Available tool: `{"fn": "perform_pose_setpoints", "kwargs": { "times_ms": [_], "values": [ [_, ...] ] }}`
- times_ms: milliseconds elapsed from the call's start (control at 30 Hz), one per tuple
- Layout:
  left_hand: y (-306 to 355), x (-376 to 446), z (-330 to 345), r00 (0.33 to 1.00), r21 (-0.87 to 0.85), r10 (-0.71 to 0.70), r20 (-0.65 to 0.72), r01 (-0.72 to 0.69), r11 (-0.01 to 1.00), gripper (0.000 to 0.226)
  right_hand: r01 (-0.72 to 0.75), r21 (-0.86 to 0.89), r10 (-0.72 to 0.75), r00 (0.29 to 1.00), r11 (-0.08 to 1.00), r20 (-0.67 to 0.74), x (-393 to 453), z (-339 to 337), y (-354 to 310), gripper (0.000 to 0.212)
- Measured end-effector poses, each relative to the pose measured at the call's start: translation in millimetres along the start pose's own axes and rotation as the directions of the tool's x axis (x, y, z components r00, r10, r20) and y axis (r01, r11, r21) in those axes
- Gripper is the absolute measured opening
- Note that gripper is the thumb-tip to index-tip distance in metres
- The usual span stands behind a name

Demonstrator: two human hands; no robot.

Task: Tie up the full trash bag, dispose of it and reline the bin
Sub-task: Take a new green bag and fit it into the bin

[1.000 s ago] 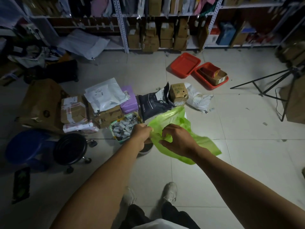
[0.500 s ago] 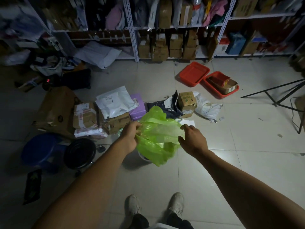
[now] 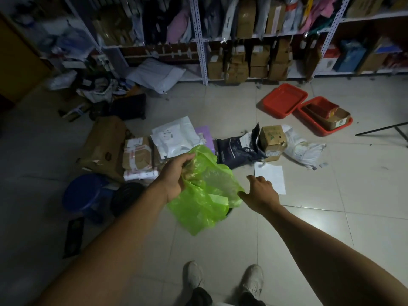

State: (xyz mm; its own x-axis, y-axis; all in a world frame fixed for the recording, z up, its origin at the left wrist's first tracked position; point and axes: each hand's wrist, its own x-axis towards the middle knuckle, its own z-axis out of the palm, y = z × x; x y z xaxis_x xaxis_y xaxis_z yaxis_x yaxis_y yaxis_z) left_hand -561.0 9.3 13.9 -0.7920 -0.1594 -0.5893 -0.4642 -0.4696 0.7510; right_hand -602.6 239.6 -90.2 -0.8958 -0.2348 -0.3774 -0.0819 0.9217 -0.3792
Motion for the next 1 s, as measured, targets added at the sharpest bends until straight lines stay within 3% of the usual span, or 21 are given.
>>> {"fn": "perform_pose_setpoints", "kwargs": {
  "times_ms": [233, 467, 633, 733, 833, 1000],
  "values": [
    [8, -7, -8, 0.999, 0.028, 0.011, 0.041, -0.013, 1.000, 0.012, 0.048, 0.021, -0.048, 0.999, 0.999, 0.020, 10, 14, -17, 0.061],
    [10, -11, -10, 0.998, 0.038, 0.024, 0.062, -0.027, 0.999, 0.013, 0.003, 0.026, -0.004, 0.999, 1.000, 0.038, 22, 12, -20, 0.055],
    [12, -13, -9, 0.998, 0.030, 0.047, 0.046, -0.048, 0.998, 0.013, 0.006, -0.001, -0.006, 0.997, 1.000, 0.071, 26, 15, -24, 0.031],
    [11, -11, -11, 0.989, 0.094, 0.146, -0.005, -0.145, 0.985, 0.011, -0.011, 0.003, 0.011, 1.000, 1.000, 0.025, 26, 15, -25, 0.015],
    [12, -10, -12, 0.972, 0.141, 0.228, -0.052, -0.219, 0.965, 0.016, -0.052, 0.013, 0.052, 0.999, 0.999, -0.002, 25, 9, -27, 0.018],
    [19, -13, -15, 0.971, 0.039, 0.234, -0.053, -0.232, 0.972, 0.014, -0.067, -0.010, 0.067, 0.998, 0.998, -0.020, 23, 4, -21, 0.022]
  ]
}}
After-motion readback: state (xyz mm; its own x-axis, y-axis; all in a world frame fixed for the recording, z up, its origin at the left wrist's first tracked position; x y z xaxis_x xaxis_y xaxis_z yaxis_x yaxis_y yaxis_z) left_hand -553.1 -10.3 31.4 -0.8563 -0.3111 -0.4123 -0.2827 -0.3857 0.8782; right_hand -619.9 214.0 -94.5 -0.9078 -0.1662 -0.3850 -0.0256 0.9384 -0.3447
